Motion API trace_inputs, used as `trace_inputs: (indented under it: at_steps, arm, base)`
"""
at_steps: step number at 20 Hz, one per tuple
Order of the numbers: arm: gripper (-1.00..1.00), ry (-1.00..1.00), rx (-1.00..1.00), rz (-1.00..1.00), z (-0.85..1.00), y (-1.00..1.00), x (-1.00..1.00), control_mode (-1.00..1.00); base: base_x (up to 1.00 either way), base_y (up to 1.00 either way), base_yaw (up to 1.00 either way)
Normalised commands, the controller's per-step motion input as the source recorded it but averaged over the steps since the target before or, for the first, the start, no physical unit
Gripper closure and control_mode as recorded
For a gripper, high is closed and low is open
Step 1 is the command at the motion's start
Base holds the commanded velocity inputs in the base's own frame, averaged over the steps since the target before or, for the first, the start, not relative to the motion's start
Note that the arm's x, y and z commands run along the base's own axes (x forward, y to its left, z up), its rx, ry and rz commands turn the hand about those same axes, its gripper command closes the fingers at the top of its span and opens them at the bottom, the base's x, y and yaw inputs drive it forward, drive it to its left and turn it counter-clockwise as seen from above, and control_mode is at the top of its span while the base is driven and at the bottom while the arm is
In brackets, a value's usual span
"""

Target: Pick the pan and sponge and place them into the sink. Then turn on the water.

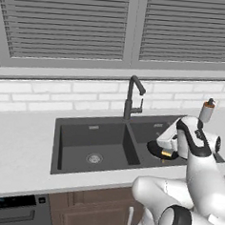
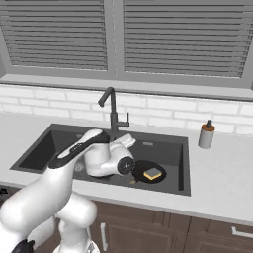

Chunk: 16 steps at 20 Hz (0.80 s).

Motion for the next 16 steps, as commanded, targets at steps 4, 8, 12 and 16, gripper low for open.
trace_inputs:
  at_steps: [4, 8, 12, 16]
  arm:
    - [-1.0, 0.09, 0.36, -0.05, 0.0, -0.05, 0.13, -1.0]
    - [-1.0, -0.03, 0.31, -0.02, -0.06, -0.22, 0.15, -1.0]
    - [-1.0, -0.11, 0.22, -0.01, -0.02, -0.03, 0.32, -1.0]
    - [-1.0, -0.1, 0.04, 0.0, 0.0, 0.0, 0.43, -1.0]
  base:
    - [0.0, 0.0, 0.0]
    - [0.0, 0.0, 0.0]
    - [0.0, 0.0, 0.0]
    - [0.0, 0.0, 0.0]
